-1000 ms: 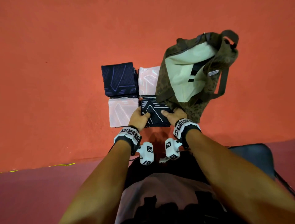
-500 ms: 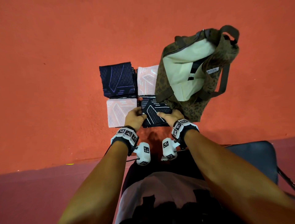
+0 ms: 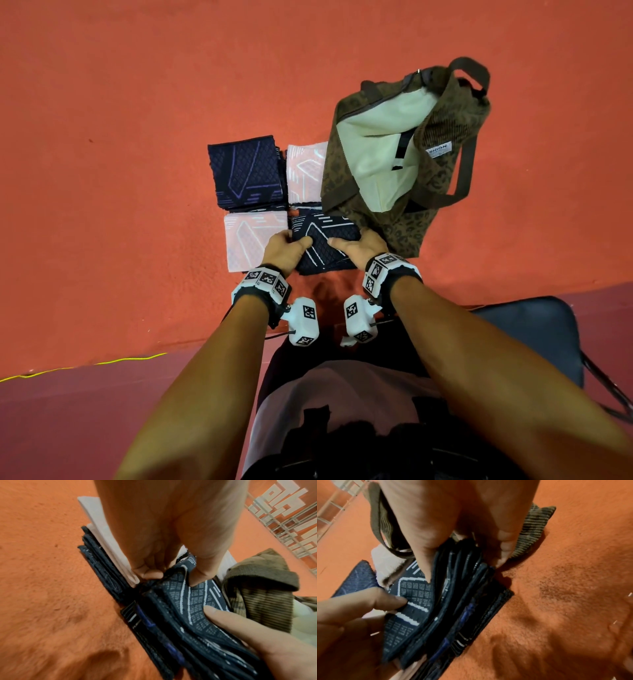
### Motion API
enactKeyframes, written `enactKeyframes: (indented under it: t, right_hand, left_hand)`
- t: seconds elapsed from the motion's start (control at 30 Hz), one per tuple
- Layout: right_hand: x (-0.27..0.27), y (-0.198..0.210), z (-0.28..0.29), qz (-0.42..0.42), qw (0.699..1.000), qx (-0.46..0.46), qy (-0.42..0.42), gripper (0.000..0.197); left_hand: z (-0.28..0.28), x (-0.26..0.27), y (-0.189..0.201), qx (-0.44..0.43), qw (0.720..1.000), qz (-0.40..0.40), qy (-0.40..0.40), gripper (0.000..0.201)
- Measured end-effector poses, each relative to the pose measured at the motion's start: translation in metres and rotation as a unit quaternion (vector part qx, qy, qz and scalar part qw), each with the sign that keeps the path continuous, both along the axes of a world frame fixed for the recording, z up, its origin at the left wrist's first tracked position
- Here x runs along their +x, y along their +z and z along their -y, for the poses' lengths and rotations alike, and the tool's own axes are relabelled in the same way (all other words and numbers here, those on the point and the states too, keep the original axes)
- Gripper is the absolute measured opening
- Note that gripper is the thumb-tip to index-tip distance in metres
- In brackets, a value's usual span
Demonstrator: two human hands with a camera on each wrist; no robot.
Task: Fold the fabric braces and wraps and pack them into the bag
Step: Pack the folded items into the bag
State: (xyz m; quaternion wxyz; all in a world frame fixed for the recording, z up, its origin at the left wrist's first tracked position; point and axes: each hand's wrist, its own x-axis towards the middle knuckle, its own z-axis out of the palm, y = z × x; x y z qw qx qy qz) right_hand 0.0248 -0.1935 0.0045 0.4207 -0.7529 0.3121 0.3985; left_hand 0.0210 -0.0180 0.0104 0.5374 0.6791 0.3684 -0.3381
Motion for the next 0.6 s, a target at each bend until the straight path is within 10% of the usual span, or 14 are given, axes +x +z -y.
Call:
enactKeyframes:
  t: [0.6]
  right_hand:
    - [0.056,0.072,-0.030,0.112,0.978,0.175,-0.026,0.067]
  left_hand:
    - [-0.026,0.041,0.076,-0.014,0.982,0.113,0.149,0.011]
